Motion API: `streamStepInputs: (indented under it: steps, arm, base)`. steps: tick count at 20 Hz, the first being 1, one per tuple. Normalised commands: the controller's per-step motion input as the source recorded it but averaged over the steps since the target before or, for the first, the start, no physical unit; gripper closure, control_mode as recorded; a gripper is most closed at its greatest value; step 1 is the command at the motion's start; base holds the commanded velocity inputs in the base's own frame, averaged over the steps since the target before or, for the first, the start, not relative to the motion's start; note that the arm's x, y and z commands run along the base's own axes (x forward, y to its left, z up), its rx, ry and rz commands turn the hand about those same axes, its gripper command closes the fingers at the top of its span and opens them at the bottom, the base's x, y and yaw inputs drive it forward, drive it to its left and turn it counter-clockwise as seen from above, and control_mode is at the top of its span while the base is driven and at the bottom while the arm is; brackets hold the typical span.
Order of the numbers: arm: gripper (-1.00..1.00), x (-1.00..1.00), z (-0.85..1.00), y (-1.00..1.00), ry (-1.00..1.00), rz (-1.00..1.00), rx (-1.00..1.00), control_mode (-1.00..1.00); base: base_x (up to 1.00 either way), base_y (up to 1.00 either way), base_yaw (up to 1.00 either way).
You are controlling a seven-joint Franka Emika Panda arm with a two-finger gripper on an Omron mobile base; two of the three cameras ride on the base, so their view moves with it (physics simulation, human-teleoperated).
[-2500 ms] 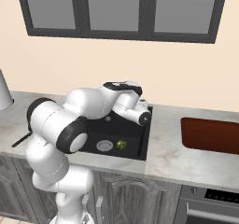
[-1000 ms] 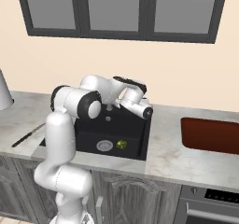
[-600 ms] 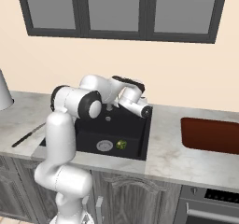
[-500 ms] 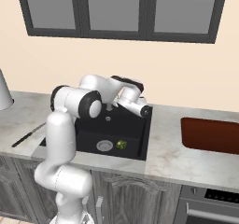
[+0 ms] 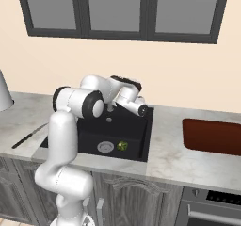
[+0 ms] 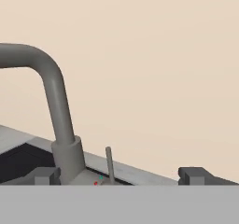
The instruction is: Pick up all produce items and place them in the sink. Turn on the sink faucet to wash them. Then turn the sink off and put them in the tray.
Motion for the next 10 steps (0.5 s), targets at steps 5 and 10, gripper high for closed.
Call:
streamStepInputs:
  steps: [5, 10]
  arm:
    - [-1.00, 0.20, -0.13, 0.08, 0.01, 0.00, 0.00, -1.00]
    - [-1.00, 0.20, -0.10, 0.13, 0.02, 0.00, 0.00, -1.00]
  base:
    - [0.00, 0.00, 0.00]
    - [0.00, 0.00, 0.00]
